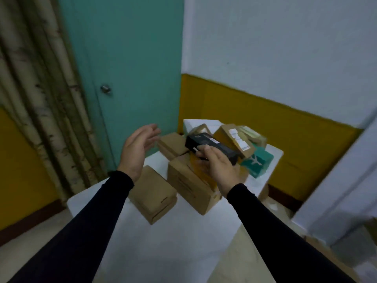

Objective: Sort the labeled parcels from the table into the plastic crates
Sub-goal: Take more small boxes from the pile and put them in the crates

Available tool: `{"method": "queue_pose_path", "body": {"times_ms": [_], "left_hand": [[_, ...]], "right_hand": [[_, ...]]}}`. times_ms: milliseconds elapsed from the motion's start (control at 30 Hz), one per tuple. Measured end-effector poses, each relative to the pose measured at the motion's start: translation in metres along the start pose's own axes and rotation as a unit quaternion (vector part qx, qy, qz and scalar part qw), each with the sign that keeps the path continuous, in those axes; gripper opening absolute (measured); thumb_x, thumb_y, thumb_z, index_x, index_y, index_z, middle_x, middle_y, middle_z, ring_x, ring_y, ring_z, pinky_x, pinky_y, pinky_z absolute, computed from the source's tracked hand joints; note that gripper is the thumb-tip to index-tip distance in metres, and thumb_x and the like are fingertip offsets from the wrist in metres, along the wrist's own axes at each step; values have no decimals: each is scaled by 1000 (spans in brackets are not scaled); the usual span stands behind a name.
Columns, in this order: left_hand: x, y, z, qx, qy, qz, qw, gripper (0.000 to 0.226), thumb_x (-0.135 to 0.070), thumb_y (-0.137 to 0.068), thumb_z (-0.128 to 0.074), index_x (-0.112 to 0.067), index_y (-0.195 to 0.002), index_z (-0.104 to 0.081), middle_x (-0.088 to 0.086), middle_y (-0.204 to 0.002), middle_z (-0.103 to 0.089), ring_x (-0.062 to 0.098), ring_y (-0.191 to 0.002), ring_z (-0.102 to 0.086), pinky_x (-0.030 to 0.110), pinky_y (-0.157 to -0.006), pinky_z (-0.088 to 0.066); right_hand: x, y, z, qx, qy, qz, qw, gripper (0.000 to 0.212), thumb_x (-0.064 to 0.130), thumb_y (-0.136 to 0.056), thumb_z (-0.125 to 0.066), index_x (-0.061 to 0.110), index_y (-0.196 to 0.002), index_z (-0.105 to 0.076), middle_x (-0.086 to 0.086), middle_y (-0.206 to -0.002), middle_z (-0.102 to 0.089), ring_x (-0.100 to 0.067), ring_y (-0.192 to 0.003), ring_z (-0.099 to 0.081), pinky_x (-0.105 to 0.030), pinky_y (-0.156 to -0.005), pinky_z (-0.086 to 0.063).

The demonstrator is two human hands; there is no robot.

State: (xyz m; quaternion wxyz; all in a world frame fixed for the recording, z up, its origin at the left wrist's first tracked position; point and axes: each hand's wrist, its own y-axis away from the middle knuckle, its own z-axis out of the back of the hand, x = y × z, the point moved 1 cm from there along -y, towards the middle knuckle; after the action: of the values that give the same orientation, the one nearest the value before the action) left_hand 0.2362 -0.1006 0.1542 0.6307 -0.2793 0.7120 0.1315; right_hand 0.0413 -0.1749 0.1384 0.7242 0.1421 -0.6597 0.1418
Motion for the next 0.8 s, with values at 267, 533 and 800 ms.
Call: {"method": "queue_pose_path", "body": {"times_ms": [267, 533, 800], "left_hand": [[46, -6, -26, -237, -38, 69, 968, 29, -24, -103, -45, -11, -122, -62, 6, -116, -68, 20, -109, -63, 38, -103, -46], [85, 27, -28, -361, -125, 162, 910, 26, -33, -101, -45, -18, -114, -61, 1, -112, -66, 20, -104, -62, 33, -92, -45], [174, 37, -2, -308, -160, 356, 868, 56, -38, -101, -44, -11, -149, -35, 3, -155, -36, 25, -140, -37, 39, -116, -28]], "right_hand": [[-37, -104, 13, 216, 28, -61, 974, 22, 33, -104, -43, 22, -108, -62, -12, -121, -63, -28, -111, -63, -38, -97, -51], [-95, -142, -31, 360, 122, -103, 919, 24, 45, -103, -41, 29, -112, -57, 1, -112, -62, -20, -109, -58, -39, -102, -45], [-149, -158, -55, 420, 272, -111, 859, 43, 28, -108, -34, 16, -150, -35, -1, -129, -46, -28, -131, -45, -23, -92, -34]]}}
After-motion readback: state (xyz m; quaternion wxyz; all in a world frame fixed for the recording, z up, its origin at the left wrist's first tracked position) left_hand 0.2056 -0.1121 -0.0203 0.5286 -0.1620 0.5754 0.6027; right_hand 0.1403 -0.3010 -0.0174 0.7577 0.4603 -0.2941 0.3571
